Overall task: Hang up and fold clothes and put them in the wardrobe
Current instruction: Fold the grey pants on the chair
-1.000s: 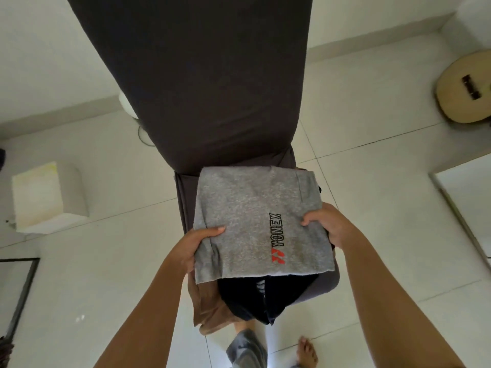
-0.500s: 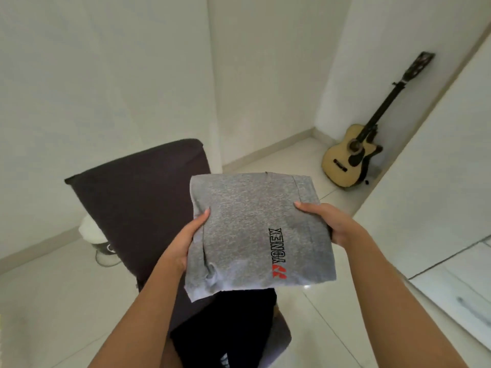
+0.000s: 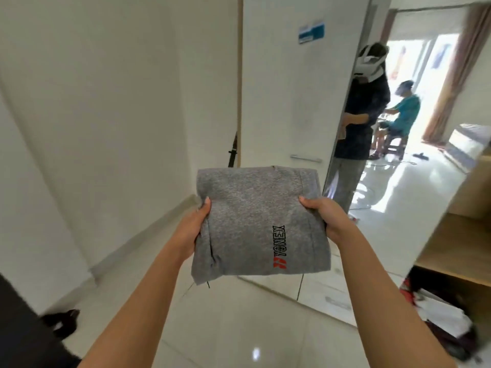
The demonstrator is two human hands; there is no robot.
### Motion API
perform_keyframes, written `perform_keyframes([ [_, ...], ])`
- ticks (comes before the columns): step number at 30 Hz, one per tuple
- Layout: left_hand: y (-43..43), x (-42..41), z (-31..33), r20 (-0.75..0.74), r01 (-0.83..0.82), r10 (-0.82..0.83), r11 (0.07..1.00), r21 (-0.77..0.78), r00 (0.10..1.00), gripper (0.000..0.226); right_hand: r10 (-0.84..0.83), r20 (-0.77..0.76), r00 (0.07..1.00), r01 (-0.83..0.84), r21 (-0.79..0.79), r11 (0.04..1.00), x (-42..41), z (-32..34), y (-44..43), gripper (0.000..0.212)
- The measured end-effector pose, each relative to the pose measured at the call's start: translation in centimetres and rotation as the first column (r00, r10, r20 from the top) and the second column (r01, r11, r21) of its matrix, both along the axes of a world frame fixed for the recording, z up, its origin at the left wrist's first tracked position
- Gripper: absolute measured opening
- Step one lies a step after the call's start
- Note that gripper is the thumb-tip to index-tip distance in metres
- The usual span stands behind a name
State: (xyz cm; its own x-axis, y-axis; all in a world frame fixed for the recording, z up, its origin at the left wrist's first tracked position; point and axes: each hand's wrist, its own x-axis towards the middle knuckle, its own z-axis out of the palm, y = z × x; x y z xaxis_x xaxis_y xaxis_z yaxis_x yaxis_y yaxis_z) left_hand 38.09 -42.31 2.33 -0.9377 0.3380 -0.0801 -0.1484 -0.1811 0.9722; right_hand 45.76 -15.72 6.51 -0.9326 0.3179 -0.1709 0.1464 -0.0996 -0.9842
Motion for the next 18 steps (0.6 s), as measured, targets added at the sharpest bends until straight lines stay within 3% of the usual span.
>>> perform_keyframes([
  [7, 22.9, 0.6, 1.3, -0.098, 0.274, -0.277, 0.961, -0.045, 0.956, 0.041, -0.316, -0.055, 0.947, 0.317, 0.006, 0.948, 8.7, 1.1, 19.2, 0.01],
  [18, 52.6, 6.0, -0.3, -0.027, 0.573, -0.573, 0.82, -0.016, 0.819, 0.024, -0.704, -0.081, 0.705, 0.707, 0.014, 0.707, 21.4, -0.7, 40.8, 0.013],
])
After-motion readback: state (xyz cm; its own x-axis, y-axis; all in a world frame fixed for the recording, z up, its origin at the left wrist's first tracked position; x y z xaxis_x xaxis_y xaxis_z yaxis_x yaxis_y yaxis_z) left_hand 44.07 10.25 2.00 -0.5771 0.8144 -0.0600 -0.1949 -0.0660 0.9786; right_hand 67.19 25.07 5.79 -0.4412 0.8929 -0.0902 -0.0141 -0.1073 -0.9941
